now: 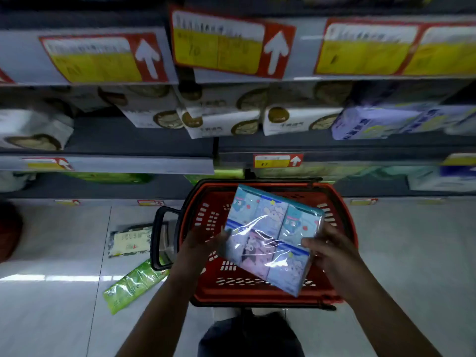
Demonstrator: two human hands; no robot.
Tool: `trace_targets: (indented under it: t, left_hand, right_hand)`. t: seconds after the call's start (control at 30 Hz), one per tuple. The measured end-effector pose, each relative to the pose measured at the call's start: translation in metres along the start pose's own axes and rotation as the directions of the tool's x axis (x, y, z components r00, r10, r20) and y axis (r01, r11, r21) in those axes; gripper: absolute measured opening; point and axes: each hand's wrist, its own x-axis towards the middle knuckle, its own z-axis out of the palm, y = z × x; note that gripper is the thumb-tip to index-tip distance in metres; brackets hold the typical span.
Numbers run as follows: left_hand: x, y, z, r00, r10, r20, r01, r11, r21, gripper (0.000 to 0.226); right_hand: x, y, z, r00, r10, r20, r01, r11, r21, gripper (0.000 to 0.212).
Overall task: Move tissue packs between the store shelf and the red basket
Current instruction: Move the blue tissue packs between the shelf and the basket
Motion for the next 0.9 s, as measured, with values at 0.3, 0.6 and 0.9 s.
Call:
trace_targets:
  t: [0.3, 0.6, 0.9]
  left_hand:
    - [-0.111, 0.078, 0.019, 0.972, -0.039, 0.231, 0.068, 0.99, -0.119, 0.046]
    - [-0.263, 0.168, 0.054, 0.981, 0.164, 0.108, -0.14, 0.97, -0.198, 0.042]
    - [-0.353, 0.248, 0.053, 0.915, 0.284, 0.286, -0.262, 0.958, -0.113, 0.037]
  right_hand:
    - [-0.101, -0.104, -0.007, 0.988, -0.129, 0.088, 0.125, 0.991, 0.044, 0.045]
    - [-0.223, -0.223, 0.002, 0.922, -0.35, 0.168, 0.35, 0.936, 0.032, 0.061]
    - [-0.303, -0.296, 0.021, 0.867, -0.456, 0.198, 0.449, 0.89, 0.084, 0.047]
